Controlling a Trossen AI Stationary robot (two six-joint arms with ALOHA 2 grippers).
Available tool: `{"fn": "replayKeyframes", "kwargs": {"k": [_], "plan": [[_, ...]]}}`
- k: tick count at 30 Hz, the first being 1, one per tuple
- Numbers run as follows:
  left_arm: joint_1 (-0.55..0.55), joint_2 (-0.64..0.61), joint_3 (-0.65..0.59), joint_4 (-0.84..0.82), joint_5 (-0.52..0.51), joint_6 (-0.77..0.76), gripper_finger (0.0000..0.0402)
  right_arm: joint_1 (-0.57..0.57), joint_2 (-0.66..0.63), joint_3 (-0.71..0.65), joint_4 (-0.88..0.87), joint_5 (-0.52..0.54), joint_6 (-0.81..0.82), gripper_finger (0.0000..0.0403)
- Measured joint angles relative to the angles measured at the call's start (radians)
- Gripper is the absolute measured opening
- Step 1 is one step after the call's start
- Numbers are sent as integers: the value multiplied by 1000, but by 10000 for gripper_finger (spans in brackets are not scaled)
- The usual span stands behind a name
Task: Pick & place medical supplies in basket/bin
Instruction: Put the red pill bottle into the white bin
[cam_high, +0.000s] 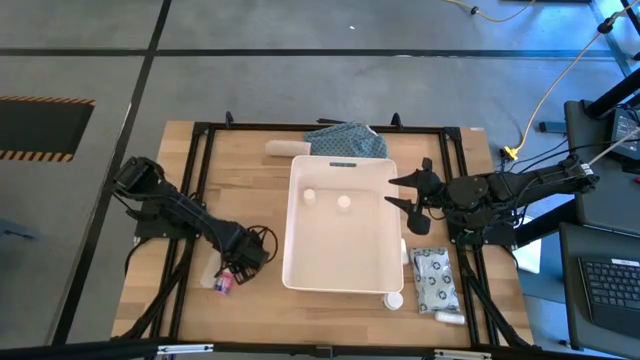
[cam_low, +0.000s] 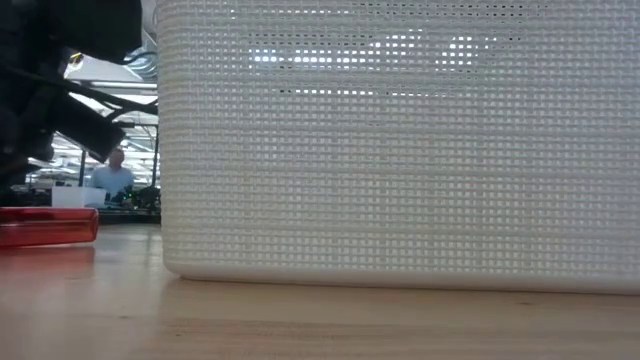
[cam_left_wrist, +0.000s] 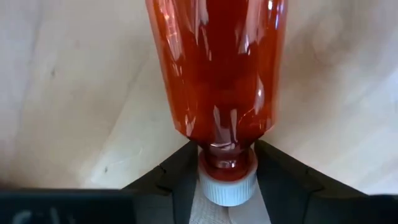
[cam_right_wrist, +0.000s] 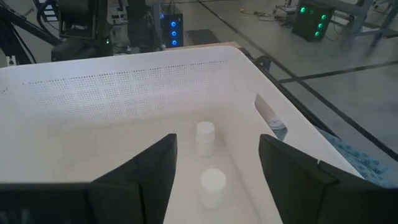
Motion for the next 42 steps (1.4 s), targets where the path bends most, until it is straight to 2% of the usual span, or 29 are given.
{"fn": "replayKeyframes", "kwargs": {"k": [4,8,14,18,21,23,25,29,32,39,42], "plan": [[0,-7,0,-7,17,14,121,0,0,0,0,0,-13,228],[10,-31,7,-23,23,27,116,0,0,0,13,0,-15,228],[31,-42,123,-222,-69,117,118,0,0,0,23,0,-15,228],[46,-42,257,-467,-199,145,115,0,0,0,23,0,-15,228],[46,-42,371,-674,-356,125,119,0,0,0,22,0,-15,228],[46,-43,439,-722,-483,115,120,0,0,0,23,0,-15,228],[46,-52,485,-693,-599,182,120,0,0,0,23,0,-18,228],[51,-49,551,-600,-822,426,120,0,10,1,26,0,-12,228],[55,-50,557,-512,-979,713,122,0,25,2,57,-1,17,228],[66,-49,557,-280,-1377,1573,124,0,61,2,170,-11,120,228],[78,-49,557,-152,-1445,1989,124,0,84,2,222,-14,92,228]]}}
